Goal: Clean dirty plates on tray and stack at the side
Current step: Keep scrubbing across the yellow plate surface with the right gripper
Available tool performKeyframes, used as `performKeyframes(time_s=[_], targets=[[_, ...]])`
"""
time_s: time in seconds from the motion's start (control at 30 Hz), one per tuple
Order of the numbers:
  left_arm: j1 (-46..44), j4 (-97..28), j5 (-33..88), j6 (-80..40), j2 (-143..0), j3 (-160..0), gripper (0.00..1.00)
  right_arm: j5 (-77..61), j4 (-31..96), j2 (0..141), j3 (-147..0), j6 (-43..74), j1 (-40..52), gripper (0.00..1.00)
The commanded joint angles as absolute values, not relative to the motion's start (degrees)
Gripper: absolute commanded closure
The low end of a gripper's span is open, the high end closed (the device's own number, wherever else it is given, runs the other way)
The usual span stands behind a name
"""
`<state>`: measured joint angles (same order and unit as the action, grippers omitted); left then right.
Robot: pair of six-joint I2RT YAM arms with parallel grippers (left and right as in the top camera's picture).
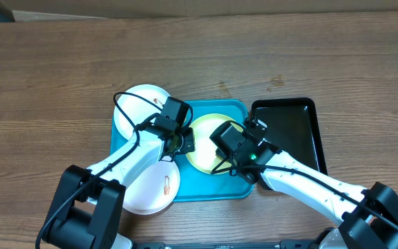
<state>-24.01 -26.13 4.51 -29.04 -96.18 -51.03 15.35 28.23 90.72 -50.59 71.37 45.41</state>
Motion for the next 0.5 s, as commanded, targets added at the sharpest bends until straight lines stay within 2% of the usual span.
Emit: performKeyframes(time_s=[0.0, 0.47], targets=[[-24.18, -26.11, 4.54, -29.17, -96.75, -50.72, 0.96, 15.31, 28.64, 92.31, -50.50, 73.28, 45.76, 0.96], [-24.18, -26.17, 4.54, -29.17, -96.75, -50.72, 0.96, 13.06, 30.24, 99.26, -50.50, 85.67, 48.16, 0.96]])
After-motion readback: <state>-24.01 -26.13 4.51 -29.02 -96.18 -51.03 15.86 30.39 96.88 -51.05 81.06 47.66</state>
